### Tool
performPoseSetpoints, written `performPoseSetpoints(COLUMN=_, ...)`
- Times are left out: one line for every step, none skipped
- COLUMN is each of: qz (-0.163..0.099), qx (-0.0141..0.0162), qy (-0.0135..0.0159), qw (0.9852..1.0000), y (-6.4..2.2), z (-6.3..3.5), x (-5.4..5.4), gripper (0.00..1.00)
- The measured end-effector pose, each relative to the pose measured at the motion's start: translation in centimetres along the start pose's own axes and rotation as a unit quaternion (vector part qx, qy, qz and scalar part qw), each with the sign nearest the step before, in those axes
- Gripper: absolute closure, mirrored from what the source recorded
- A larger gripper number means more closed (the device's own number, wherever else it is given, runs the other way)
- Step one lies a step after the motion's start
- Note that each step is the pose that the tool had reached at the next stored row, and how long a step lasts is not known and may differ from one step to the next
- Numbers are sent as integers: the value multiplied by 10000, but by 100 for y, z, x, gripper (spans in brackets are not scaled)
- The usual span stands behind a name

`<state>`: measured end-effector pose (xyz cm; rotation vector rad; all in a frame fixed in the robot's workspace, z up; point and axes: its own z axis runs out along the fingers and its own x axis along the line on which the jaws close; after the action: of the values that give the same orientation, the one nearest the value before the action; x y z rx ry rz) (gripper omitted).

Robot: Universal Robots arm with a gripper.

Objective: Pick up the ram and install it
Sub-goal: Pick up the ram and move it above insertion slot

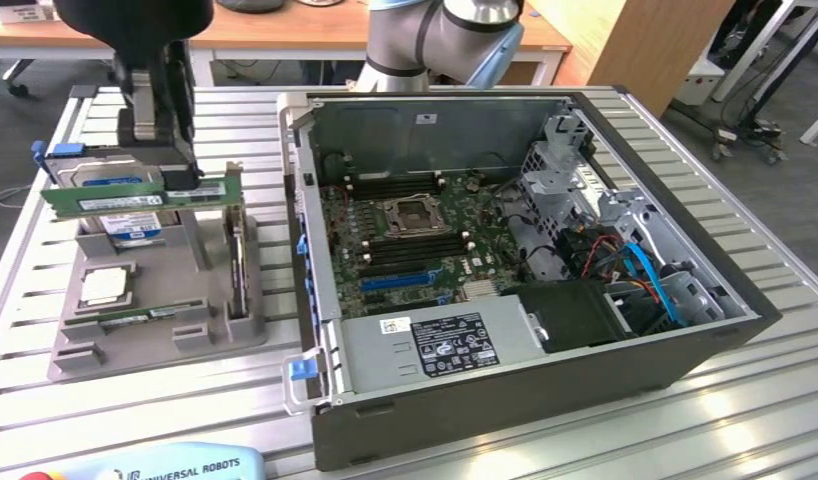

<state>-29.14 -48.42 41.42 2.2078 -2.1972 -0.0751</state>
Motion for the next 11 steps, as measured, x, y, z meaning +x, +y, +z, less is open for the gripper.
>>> performPoseSetpoints(qz=0, qx=0, qy=0, qw=10000, y=-22, z=-1, x=0, gripper=89)
performPoseSetpoints(qz=0, qx=0, qy=0, qw=10000, y=-46, z=-2, x=0, gripper=89)
performPoseSetpoints(qz=1, qx=0, qy=0, qw=10000, y=-71, z=-3, x=0, gripper=89)
performPoseSetpoints(qz=0, qx=0, qy=0, qw=10000, y=-97, z=-4, x=0, gripper=89)
performPoseSetpoints(qz=0, qx=0, qy=0, qw=10000, y=-123, z=-5, x=0, gripper=89)
performPoseSetpoints(qz=0, qx=0, qy=-1, qw=10000, y=-150, z=-6, x=0, gripper=89)
performPoseSetpoints(qz=0, qx=0, qy=0, qw=10000, y=-174, z=-7, x=0, gripper=89)
performPoseSetpoints(qz=0, qx=0, qy=0, qw=10000, y=-196, z=-8, x=1, gripper=89)
performPoseSetpoints(qz=0, qx=0, qy=0, qw=10000, y=-216, z=-9, x=1, gripper=89)
performPoseSetpoints(qz=0, qx=0, qy=0, qw=10000, y=-237, z=-10, x=1, gripper=89)
performPoseSetpoints(qz=0, qx=0, qy=0, qw=10000, y=-257, z=-11, x=1, gripper=89)
